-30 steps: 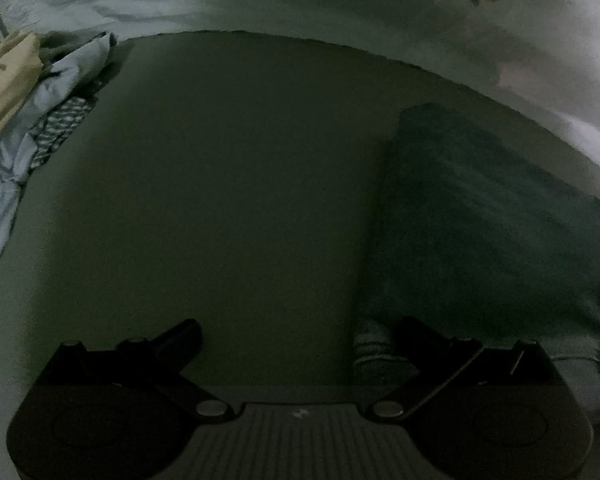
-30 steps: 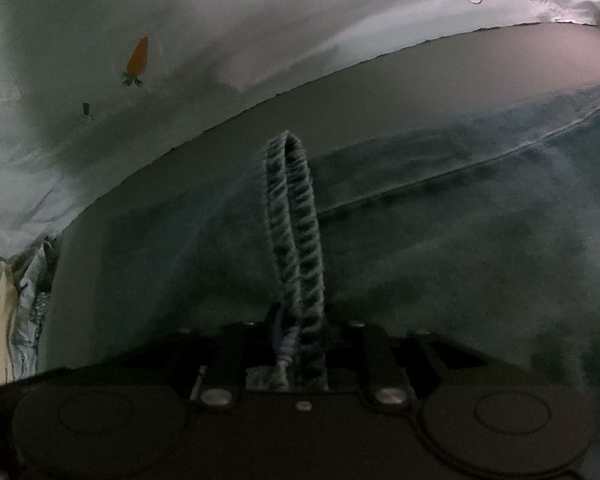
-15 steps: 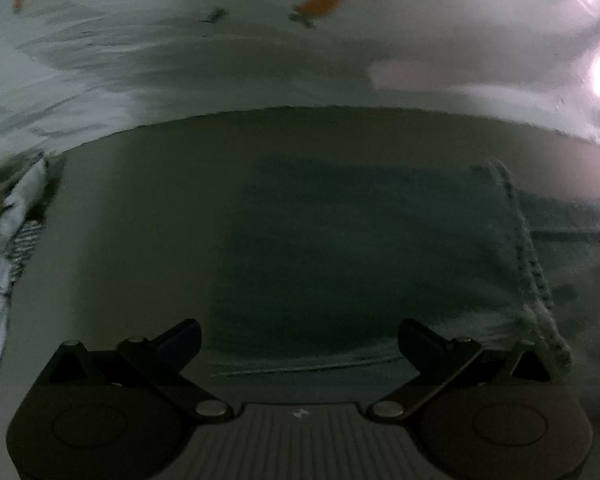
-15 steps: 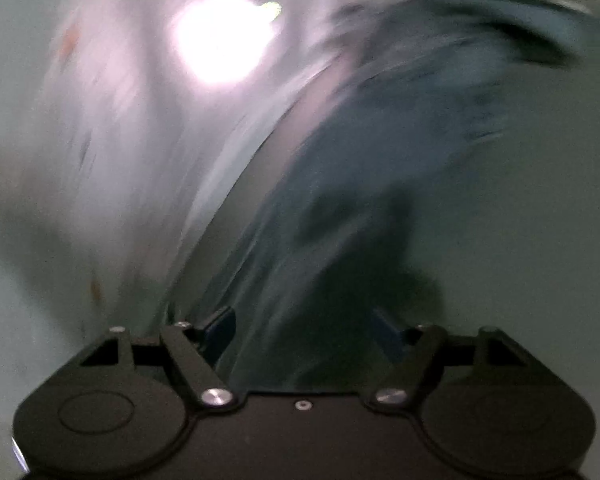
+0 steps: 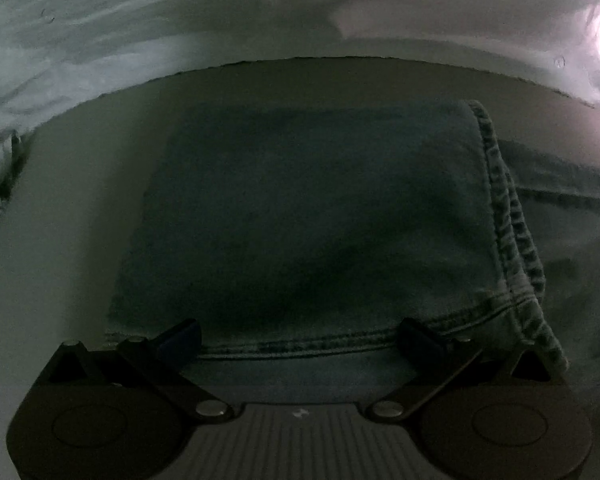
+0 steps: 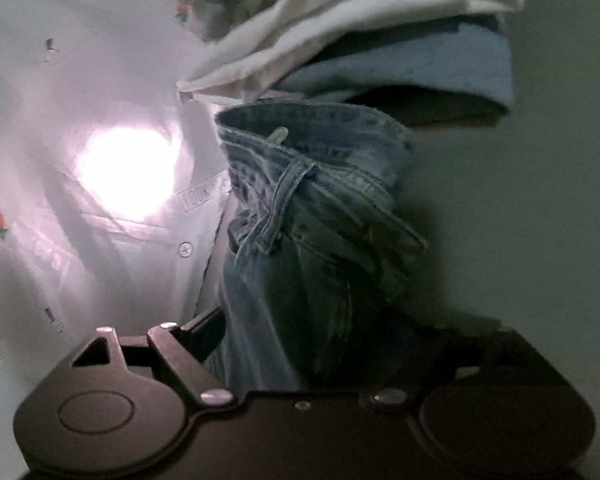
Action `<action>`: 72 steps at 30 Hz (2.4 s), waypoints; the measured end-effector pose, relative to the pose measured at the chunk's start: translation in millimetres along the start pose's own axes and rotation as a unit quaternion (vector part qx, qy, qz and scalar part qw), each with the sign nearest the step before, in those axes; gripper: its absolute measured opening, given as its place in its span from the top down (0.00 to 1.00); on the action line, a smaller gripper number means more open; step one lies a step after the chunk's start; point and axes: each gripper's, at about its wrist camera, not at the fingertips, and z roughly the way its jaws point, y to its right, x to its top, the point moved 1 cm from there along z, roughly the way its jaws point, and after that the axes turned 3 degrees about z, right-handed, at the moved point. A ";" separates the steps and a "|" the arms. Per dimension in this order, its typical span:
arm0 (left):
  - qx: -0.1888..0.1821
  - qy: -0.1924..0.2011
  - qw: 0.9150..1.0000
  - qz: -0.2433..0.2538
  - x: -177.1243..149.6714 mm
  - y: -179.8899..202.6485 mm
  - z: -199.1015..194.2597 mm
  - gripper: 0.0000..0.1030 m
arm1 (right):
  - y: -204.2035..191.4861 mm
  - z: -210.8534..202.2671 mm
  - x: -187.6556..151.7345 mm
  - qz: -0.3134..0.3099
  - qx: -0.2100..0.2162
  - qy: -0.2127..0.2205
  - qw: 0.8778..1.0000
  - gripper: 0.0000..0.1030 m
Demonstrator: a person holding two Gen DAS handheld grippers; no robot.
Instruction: Fold clothes
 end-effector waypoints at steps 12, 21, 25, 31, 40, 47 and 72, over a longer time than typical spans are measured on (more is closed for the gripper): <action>-0.025 0.005 1.000 -0.012 -4.3 -7.9 5.6 0.00 | 50.5 36.1 -17.2 0.335 0.182 -0.026 0.924 0.80; -0.046 0.003 0.999 0.006 1.0 -10.1 8.2 0.00 | -8.5 38.0 -73.7 0.333 0.292 -0.085 0.892 0.81; -0.067 -0.013 0.997 0.027 10.4 -17.1 10.9 0.00 | -45.4 40.1 -102.2 0.291 0.302 -0.125 0.899 0.81; -0.110 0.040 0.993 -0.029 6.0 -73.7 -30.2 0.00 | -112.6 66.8 -169.2 0.191 0.280 -0.217 0.916 0.81; -0.067 0.065 0.992 -0.090 -29.3 -180.8 -51.9 0.00 | -129.9 132.7 -290.7 0.116 0.139 -0.287 0.941 0.75; -0.065 0.035 0.983 -0.168 -55.6 -227.8 -33.6 0.00 | -192.1 124.3 -306.8 -0.030 0.098 -0.278 0.955 0.54; -0.122 0.059 0.977 -0.166 -49.5 -191.5 -60.2 0.00 | -206.4 65.6 -291.1 -0.204 0.117 -0.248 0.940 0.35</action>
